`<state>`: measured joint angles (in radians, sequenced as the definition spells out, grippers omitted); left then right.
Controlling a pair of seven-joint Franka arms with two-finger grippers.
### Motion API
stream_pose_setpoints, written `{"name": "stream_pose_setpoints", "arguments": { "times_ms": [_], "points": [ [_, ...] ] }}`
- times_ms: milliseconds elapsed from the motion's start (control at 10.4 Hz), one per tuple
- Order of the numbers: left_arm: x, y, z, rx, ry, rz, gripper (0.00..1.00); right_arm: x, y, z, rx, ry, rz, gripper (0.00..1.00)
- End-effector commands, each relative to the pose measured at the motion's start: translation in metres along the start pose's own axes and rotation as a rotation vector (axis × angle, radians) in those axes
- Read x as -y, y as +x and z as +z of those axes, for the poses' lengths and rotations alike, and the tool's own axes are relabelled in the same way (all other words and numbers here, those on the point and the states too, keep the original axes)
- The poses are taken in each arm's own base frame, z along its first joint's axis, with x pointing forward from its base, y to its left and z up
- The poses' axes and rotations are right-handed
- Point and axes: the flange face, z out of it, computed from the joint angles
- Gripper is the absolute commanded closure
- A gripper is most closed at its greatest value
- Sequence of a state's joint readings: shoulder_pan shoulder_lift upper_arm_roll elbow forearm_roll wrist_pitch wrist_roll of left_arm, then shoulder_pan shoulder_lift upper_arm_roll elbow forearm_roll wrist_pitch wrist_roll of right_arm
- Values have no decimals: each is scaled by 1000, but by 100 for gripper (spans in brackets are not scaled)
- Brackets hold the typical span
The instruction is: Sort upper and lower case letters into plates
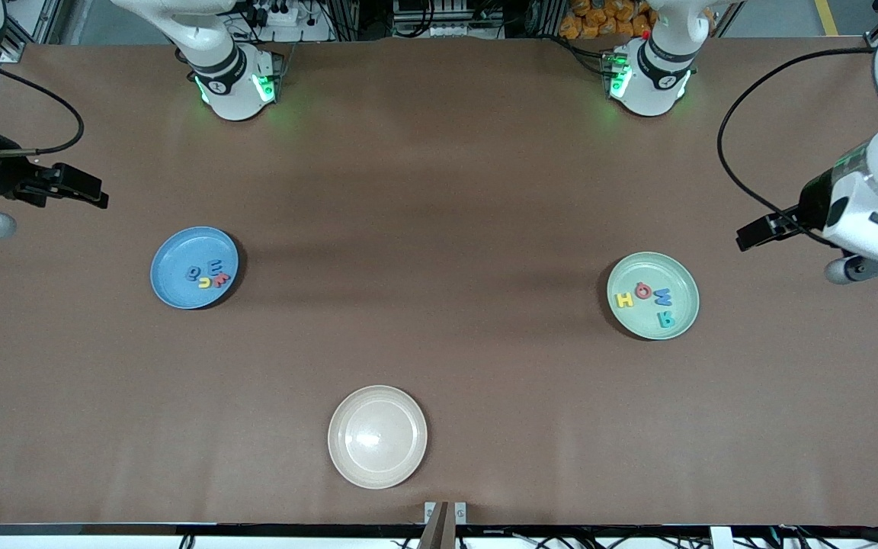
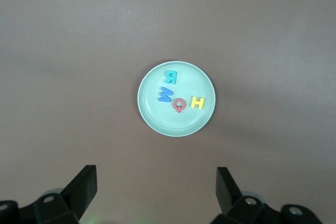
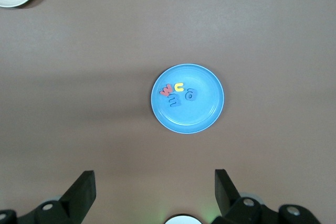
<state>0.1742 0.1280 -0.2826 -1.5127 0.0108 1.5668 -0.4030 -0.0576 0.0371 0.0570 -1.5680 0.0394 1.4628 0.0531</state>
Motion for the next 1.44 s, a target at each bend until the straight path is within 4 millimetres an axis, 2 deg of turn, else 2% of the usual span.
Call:
{"name": "stream_pose_setpoints", "arguments": {
  "times_ms": [0, 96, 192, 289, 770, 1251, 1347],
  "points": [
    [23, -1, -16, 6, -47, 37, 0, -1, 0, -4, 6, 15, 1, 0],
    [20, -5, -17, 17, -36, 42, 0, -2, 1, -4, 5, 16, 2, 0],
    [22, -6, -27, 6, -32, 45, 0, -2, 0, -3, 8, 15, 2, 0],
    [29, -3, -34, -11, -31, 44, 0, -1, 1, -3, 7, 15, 1, 0],
    [19, -1, -29, -9, -55, 64, 0, -1, 0, -3, 9, 15, 1, 0],
    [18, 3, -22, -3, -45, 54, 0, -2, 0, -3, 10, 15, 1, 0],
    [17, 2, -22, -3, -45, 56, 0, -8, 1, -3, 11, 17, 10, 0]
  ]
}}
